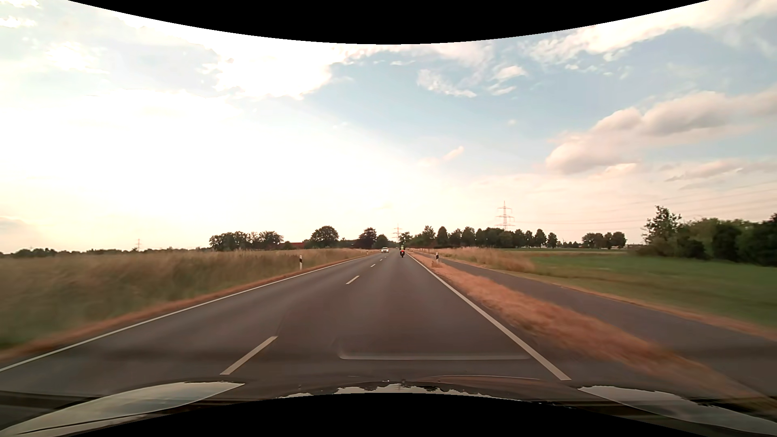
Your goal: Follow the waypoints while adhering to traffic rules and regulations
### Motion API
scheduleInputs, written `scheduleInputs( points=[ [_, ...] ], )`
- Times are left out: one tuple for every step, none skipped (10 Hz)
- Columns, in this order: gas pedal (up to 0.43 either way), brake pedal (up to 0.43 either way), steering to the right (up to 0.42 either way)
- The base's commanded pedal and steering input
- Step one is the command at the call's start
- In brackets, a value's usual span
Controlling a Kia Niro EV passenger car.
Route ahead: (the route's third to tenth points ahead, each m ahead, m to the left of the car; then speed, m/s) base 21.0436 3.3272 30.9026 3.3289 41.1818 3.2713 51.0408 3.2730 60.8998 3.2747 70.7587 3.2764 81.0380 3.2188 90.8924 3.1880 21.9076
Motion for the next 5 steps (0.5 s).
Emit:
scheduleInputs(
  points=[
    [0.118,0.000,-0.003],
    [0.118,0.000,-0.003],
    [0.118,0.000,-0.001],
    [0.118,0.000,0.000],
    [0.118,0.000,0.000]
  ],
)
